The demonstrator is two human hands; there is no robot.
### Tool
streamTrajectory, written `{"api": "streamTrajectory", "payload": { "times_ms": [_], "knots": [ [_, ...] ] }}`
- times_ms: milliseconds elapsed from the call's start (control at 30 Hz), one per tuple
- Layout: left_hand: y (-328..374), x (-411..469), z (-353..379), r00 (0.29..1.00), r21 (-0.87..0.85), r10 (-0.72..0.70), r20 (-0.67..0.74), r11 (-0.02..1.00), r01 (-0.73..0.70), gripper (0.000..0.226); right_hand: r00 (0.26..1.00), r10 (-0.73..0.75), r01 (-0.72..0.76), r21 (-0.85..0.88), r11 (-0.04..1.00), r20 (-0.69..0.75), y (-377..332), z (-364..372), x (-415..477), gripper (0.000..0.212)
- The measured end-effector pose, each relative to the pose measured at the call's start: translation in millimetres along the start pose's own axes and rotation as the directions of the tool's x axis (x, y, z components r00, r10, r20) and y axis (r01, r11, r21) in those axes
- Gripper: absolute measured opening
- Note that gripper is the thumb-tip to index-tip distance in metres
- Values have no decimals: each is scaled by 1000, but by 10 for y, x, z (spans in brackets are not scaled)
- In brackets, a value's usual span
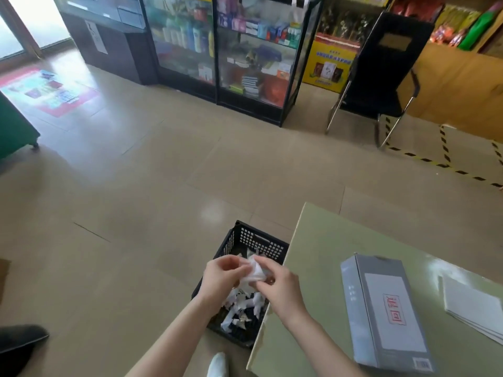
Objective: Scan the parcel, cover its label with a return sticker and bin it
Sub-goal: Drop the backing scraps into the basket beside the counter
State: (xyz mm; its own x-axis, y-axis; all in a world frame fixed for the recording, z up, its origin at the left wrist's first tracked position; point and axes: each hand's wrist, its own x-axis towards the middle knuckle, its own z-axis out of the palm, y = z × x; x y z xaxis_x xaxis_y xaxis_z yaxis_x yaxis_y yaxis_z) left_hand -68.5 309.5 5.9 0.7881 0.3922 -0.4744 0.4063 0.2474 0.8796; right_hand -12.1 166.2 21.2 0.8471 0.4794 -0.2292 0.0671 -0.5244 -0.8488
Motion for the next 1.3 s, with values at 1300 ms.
{"api": "streamTrajectory", "payload": {
  "times_ms": [1300],
  "knots": [
    [-1009,1192,-323,990,611,10,138,786,-93,78,923,297,-320,-60,946,-245,741,64,-55,19]
  ]
}}
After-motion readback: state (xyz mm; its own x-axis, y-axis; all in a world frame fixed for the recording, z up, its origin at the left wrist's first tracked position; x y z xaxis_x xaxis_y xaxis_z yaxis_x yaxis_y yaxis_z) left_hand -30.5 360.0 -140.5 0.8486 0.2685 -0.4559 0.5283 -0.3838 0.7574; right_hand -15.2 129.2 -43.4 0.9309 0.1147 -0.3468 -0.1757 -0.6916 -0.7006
